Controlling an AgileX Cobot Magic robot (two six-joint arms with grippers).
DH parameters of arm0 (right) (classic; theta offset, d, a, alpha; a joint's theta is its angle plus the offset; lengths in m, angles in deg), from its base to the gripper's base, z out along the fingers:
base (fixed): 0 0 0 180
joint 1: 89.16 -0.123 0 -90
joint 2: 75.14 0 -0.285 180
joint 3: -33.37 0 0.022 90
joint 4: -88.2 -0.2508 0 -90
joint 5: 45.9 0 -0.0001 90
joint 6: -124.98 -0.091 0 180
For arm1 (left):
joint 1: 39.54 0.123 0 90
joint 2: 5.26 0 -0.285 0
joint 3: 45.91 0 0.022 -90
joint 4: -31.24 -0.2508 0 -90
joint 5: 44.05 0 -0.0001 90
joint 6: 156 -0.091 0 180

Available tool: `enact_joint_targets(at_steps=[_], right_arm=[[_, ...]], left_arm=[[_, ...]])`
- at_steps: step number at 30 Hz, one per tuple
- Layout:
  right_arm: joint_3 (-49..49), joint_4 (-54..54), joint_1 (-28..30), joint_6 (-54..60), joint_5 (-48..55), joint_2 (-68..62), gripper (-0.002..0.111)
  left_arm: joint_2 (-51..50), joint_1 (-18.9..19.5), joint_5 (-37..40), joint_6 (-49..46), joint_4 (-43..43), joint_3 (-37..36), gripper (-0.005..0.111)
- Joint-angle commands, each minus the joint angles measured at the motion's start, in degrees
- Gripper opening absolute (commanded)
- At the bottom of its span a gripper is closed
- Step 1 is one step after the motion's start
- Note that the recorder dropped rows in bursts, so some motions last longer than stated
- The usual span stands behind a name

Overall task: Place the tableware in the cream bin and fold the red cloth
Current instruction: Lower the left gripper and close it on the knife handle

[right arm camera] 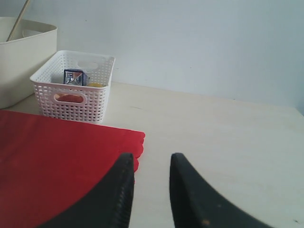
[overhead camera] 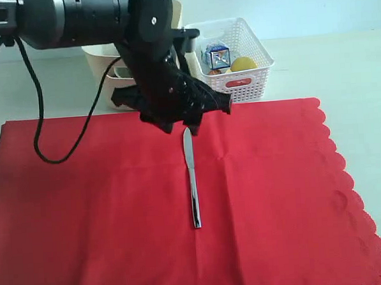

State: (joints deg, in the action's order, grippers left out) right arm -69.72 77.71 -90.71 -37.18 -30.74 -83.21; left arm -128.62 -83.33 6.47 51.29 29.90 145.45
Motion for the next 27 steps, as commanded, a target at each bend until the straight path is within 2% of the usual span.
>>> enact_joint_targets(at_steps=[1, 4, 10, 27], right_arm=[[0.31, -0.05, 0.2, -0.07, -0.29, 0.28, 0.027], [0.31, -0.05, 0.2, -0.07, -0.29, 0.28, 0.027], [0.31, -0.05, 0.2, -0.07, -0.29, 0.28, 0.027], [0.31, -0.05, 0.2, -0.07, -0.29, 0.28, 0.027]], left_arm=[[-0.04, -1.83, -2.52, 6.66, -0.04, -5.59, 0.046], [-0.04, -3.79, -6.66, 8.4, 0.25, -9.85, 0.046], [-1.08, -6.1, -12.5, 9.58, -0.81, -10.64, 0.046], [-7.05, -6.1, -11.67, 10.69, -2.24, -10.64, 0.045]])
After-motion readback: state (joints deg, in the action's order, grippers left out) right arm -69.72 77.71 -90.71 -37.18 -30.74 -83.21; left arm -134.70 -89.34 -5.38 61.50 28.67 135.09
